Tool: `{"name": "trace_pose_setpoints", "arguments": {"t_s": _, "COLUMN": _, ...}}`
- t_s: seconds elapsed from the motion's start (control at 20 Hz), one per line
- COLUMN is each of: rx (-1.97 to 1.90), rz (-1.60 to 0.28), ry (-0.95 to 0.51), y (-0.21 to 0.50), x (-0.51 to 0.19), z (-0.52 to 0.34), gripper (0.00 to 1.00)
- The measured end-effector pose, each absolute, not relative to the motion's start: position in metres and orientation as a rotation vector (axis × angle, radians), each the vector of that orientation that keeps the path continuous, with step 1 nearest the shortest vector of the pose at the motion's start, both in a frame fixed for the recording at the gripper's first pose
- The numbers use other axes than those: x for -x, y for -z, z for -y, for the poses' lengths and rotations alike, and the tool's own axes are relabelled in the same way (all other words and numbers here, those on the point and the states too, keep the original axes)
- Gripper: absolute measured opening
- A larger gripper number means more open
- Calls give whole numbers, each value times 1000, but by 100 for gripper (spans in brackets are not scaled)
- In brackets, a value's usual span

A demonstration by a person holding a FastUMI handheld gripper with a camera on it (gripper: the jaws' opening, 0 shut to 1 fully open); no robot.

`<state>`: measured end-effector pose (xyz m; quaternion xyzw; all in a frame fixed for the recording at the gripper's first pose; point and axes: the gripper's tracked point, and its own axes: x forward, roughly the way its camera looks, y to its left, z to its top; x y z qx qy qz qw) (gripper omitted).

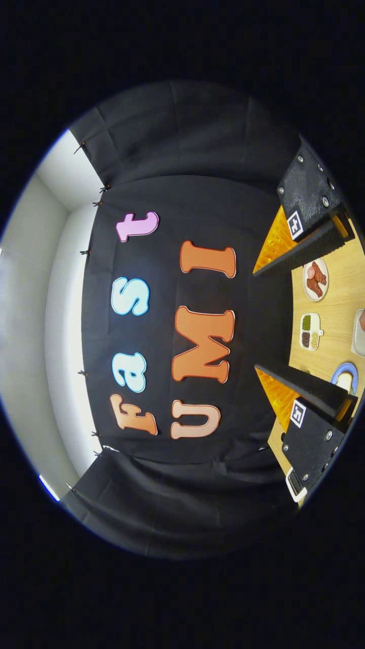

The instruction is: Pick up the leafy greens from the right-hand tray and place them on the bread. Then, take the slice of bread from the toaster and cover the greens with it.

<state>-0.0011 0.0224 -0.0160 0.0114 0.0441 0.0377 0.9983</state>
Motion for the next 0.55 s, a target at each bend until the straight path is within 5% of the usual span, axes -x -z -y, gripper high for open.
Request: {"name": "trace_pose_setpoints", "arguments": {"t_s": 0.55, "rx": -29, "rz": -74, "ry": -92, "y": 19, "x": 2, "z": -30, "gripper": 99}}
